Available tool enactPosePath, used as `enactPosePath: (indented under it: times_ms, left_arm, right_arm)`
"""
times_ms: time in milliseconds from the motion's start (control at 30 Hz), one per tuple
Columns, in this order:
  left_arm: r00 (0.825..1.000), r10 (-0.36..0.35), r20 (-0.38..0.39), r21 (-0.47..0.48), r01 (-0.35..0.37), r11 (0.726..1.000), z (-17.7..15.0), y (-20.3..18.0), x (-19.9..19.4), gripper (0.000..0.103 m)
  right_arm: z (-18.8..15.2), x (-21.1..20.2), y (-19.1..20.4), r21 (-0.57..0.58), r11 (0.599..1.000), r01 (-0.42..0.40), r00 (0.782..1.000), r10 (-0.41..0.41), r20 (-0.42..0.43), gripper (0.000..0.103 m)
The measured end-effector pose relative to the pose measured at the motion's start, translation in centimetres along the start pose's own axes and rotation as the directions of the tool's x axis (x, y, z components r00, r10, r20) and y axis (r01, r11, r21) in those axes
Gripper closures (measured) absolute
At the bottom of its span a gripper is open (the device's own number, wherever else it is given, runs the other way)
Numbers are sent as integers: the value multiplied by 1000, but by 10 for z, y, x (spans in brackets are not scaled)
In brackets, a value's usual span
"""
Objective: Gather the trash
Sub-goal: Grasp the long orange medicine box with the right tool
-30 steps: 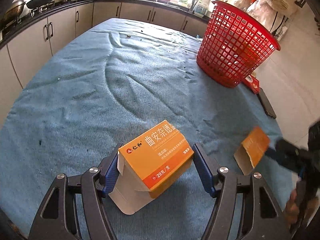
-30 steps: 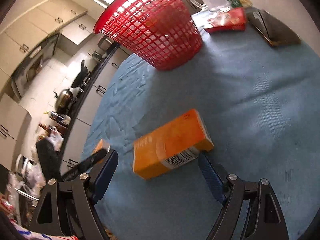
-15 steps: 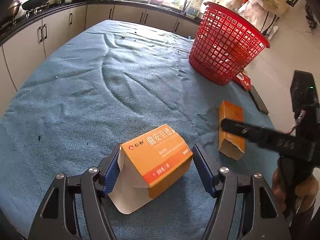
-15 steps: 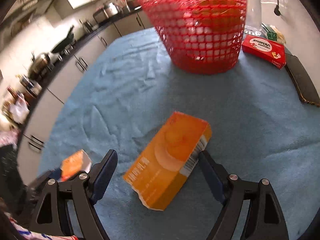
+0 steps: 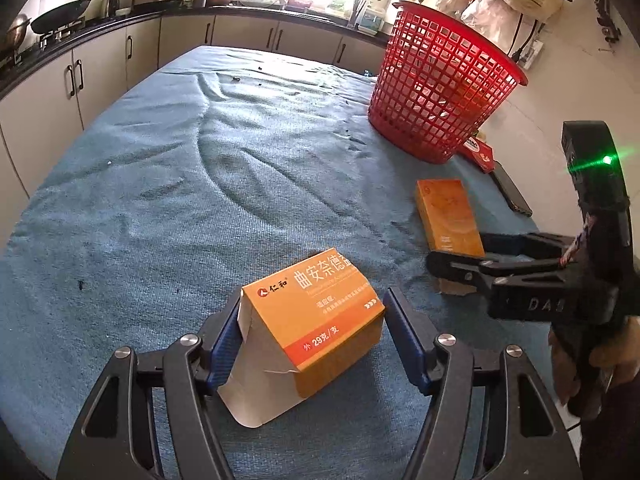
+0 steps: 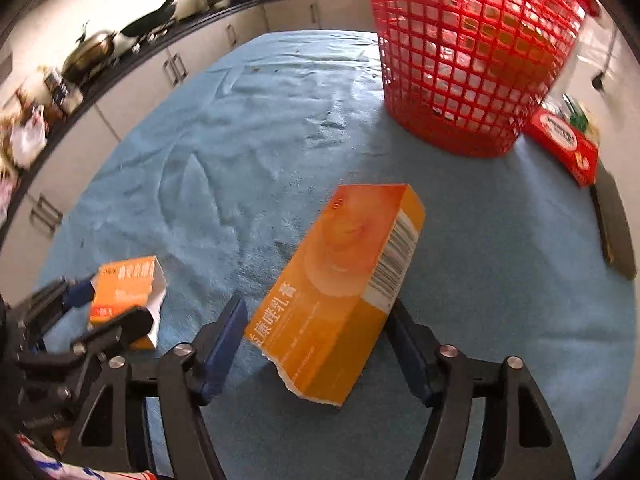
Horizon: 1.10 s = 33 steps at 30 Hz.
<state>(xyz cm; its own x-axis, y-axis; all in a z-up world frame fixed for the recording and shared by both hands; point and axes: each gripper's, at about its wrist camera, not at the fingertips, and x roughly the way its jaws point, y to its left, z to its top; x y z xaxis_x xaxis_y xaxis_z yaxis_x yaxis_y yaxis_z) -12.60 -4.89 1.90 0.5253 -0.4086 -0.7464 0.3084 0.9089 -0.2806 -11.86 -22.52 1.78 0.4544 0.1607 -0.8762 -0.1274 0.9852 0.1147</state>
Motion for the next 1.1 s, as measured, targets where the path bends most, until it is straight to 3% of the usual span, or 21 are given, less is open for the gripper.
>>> enactPosePath:
  times_ms: [33,100,367,633,767,1100]
  left_arm:
    - [1000,-1,-1,1,1,1000,0,0,0,36]
    - [1000,-4,-2,1,4,1000,0,0,0,36]
    - [1000,11,-4,46,-11,999,-2,-5,1,36]
    - [999,22,28,64,-24,998,-6,-4,-8,37]
    - [999,25,48,53,-28,998,-3,-1,-13,38]
    - [995,63,80,39,-66,997,1,-4,-23,38]
  right_arm:
    - [2,-1,-3,0,1000,22,1000,-22,-8,17]
    - [4,-4,-11,26,998,52,998,-51,-22,16]
    - [11,-3,-25,172,984,-41,998,47,-33,16]
    - [12,10,-8,144,989,34,999,-29,-32,17]
    - [9,6,-12,123,990,66,998,-64,-20,44]
    - [-15,-19,-35,175,984,-34,997,21,71,50]
